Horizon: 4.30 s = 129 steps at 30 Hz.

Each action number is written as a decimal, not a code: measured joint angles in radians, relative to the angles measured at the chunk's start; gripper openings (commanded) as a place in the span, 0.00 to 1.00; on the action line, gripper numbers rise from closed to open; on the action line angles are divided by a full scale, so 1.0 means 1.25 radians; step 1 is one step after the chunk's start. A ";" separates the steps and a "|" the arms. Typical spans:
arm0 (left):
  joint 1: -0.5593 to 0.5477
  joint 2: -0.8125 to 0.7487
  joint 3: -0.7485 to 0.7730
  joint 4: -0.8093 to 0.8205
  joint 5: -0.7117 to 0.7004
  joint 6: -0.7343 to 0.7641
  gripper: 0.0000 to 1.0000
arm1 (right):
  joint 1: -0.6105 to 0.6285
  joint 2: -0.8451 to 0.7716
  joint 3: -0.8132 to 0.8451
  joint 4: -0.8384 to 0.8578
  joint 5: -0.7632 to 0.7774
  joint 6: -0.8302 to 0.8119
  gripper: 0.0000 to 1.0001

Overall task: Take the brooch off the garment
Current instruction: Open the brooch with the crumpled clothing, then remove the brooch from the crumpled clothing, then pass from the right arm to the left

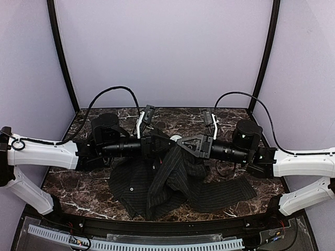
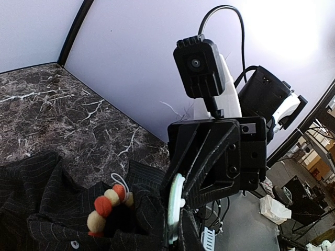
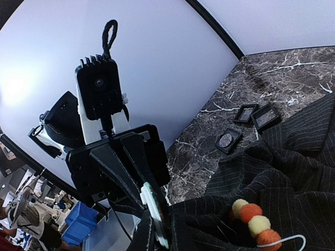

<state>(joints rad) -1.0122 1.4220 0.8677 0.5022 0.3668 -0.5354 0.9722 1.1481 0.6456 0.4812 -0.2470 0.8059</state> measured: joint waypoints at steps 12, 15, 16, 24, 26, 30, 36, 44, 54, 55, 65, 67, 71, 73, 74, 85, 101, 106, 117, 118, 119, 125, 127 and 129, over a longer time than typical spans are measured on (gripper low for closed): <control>-0.001 -0.012 -0.014 -0.048 -0.016 0.017 0.01 | -0.002 0.022 0.024 -0.071 0.003 -0.026 0.41; -0.007 -0.032 -0.032 -0.042 -0.016 0.019 0.01 | -0.015 0.000 0.021 -0.076 -0.015 -0.035 0.51; -0.008 -0.037 -0.036 -0.042 -0.015 0.019 0.01 | -0.020 -0.009 0.019 -0.075 -0.020 -0.032 0.53; -0.011 -0.045 -0.047 -0.029 -0.015 0.018 0.01 | -0.041 -0.040 0.008 -0.054 -0.060 -0.031 0.46; -0.011 -0.045 -0.047 -0.027 -0.015 0.018 0.01 | -0.041 -0.027 0.008 -0.051 -0.070 -0.032 0.43; -0.011 -0.045 -0.047 -0.025 -0.013 0.018 0.01 | -0.041 0.004 0.008 -0.048 -0.101 -0.031 0.34; -0.010 -0.045 -0.048 -0.026 -0.013 0.018 0.01 | -0.041 0.027 0.009 -0.035 -0.135 -0.030 0.17; -0.010 -0.045 -0.048 -0.025 -0.013 0.017 0.01 | -0.041 0.041 0.011 -0.001 -0.158 -0.025 0.07; -0.008 -0.045 -0.055 -0.022 -0.021 0.004 0.67 | -0.042 0.042 0.011 0.007 -0.159 -0.020 0.00; -0.009 -0.046 -0.059 -0.022 -0.022 0.008 0.68 | -0.042 0.041 0.011 0.007 -0.158 -0.018 0.00; -0.011 -0.023 -0.074 -0.047 -0.019 0.005 0.21 | -0.042 0.041 0.011 0.003 -0.144 -0.016 0.00; -0.012 -0.014 -0.074 -0.051 -0.018 0.004 0.07 | -0.042 0.041 0.011 -0.002 -0.141 -0.016 0.00; -0.015 -0.013 -0.074 -0.050 -0.025 0.006 0.01 | -0.042 0.037 0.010 -0.015 -0.130 -0.016 0.00; -0.016 -0.016 -0.079 -0.047 -0.041 0.006 0.01 | -0.042 0.031 0.008 -0.022 -0.125 -0.017 0.00; -0.016 -0.021 -0.085 -0.046 -0.050 0.006 0.01 | -0.042 0.029 0.007 -0.028 -0.124 -0.018 0.00; -0.014 -0.125 -0.168 -0.053 -0.171 -0.020 0.04 | -0.042 -0.011 0.000 -0.092 -0.101 -0.030 0.00; -0.014 -0.263 -0.189 -0.279 -0.308 -0.060 0.89 | -0.042 -0.020 -0.002 -0.048 -0.145 -0.035 0.00; -0.014 -0.269 -0.116 -0.299 -0.276 -0.030 0.85 | -0.042 0.003 -0.002 0.004 -0.188 -0.032 0.00; -0.028 -0.157 -0.078 -0.180 -0.064 -0.016 0.57 | -0.026 0.058 0.002 0.080 -0.256 -0.014 0.00; -0.030 -0.154 -0.078 -0.171 -0.055 -0.017 0.52 | -0.026 0.061 0.005 0.082 -0.258 -0.014 0.00; -0.031 -0.153 -0.078 -0.164 -0.050 -0.021 0.50 | -0.026 0.063 0.008 0.083 -0.260 -0.013 0.00; -0.032 -0.152 -0.078 -0.116 -0.032 -0.031 0.33 | -0.024 0.074 0.020 0.092 -0.273 -0.012 0.00; -0.032 -0.151 -0.079 -0.103 -0.030 -0.037 0.24 | -0.023 0.078 0.022 0.094 -0.276 -0.012 0.00; -0.032 -0.151 -0.082 -0.089 -0.031 -0.040 0.11 | -0.022 0.079 0.022 0.095 -0.280 -0.012 0.00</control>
<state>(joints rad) -1.0519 1.2327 0.7650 0.3904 0.3279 -0.5850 0.9443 1.2465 0.6735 0.5995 -0.5964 0.7906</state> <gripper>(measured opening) 0.249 0.024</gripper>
